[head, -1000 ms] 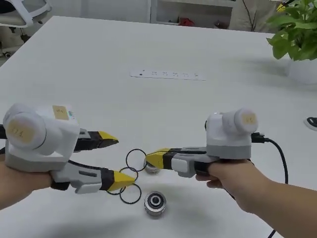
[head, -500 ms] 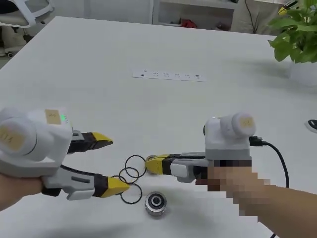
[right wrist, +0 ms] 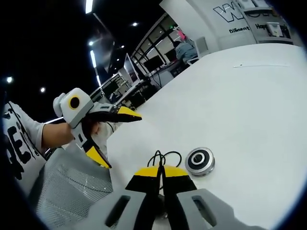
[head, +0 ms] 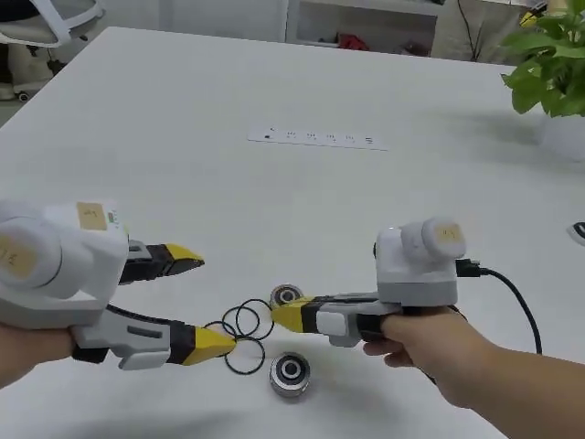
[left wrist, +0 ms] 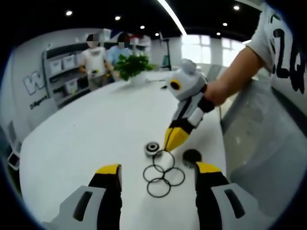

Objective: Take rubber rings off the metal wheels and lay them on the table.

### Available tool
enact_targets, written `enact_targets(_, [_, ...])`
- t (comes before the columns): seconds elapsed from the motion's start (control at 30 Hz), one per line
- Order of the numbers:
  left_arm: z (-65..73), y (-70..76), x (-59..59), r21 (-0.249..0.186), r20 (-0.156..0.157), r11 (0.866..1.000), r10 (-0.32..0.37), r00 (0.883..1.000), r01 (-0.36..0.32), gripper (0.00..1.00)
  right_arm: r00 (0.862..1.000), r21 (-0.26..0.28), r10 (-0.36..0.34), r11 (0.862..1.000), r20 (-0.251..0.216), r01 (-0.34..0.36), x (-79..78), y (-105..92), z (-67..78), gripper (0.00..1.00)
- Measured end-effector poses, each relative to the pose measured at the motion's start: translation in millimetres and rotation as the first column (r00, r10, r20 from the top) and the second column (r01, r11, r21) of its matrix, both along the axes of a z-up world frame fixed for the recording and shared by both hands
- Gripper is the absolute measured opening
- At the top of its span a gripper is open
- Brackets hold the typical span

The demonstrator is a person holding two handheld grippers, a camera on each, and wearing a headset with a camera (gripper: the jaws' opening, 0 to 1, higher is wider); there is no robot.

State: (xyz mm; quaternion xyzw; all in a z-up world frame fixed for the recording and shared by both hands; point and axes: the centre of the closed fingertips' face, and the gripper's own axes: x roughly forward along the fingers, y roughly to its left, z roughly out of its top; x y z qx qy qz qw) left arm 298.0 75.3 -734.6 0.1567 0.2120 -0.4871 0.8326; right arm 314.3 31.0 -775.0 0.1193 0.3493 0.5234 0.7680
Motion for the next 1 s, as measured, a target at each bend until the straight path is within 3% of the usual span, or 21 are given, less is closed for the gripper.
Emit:
enact_targets(0.5, [-4.0, 0.9, -1.7, 0.002, -0.012, 1.000, 0.006, 1.000, -0.006, 0.62, 0.998, -0.007, -0.022, 1.000, -0.066, 0.021, -0.6, -3.4, -11.8, 0.00])
enact_targets(1.0, [-5.7, 1.7, -3.0, 0.009, -0.015, 1.000, 0.009, 1.000, -0.008, 0.61, 0.996, -0.038, -0.035, 0.999, -0.083, 0.032, 0.4, -8.6, -21.0, 0.00])
